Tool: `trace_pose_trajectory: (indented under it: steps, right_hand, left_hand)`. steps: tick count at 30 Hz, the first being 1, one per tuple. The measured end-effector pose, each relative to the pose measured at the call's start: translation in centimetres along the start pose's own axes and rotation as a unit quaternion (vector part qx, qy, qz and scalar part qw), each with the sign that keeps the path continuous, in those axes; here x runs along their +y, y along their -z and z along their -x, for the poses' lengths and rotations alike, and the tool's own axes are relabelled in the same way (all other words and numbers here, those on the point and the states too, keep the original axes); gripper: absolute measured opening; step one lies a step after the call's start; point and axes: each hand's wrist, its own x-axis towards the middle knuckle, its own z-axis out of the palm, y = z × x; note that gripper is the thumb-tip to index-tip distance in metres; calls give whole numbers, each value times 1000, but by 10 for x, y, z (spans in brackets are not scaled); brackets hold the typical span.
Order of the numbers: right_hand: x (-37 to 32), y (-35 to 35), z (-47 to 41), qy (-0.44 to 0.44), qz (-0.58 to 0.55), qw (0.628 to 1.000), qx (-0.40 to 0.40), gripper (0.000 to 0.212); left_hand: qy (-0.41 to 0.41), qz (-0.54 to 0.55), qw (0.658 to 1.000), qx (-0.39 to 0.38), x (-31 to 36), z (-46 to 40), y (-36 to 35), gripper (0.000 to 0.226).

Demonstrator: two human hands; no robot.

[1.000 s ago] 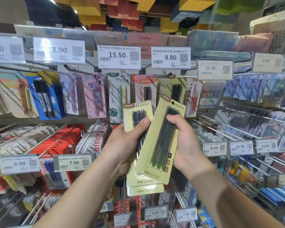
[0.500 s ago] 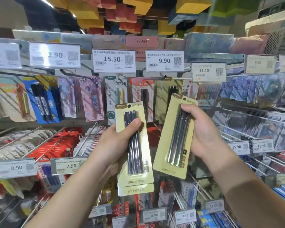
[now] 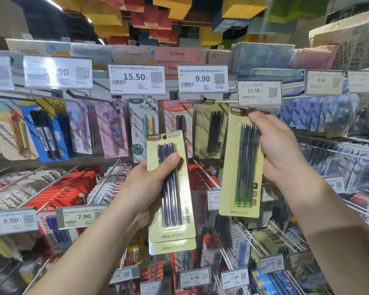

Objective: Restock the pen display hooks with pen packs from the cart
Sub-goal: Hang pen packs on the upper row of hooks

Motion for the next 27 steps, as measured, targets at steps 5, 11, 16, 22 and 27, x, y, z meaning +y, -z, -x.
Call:
trace_pose_trajectory:
  steps: [5, 11, 16, 22, 27]
  right_hand:
    - [-9, -2, -6, 46, 4, 999, 29, 16]
    - [-14, -10, -11, 74, 29, 997, 25, 23]
    - [-12, -10, -17, 92, 56, 994, 22, 20]
    - [-13, -8, -25, 74, 54, 995, 25, 34]
    - [-14, -7, -33, 10, 57, 998, 40, 24]
  left_hand:
    - [-1, 2, 1000, -6, -2, 1, 0, 30]
    - [-2, -4, 1000, -4, -3, 1, 2, 35]
    - [-3, -11, 1000, 2, -4, -3, 5, 36]
    - [4, -12, 1000, 4, -3, -2, 5, 37]
    - [9, 0, 1000, -1, -1, -2, 1, 35]
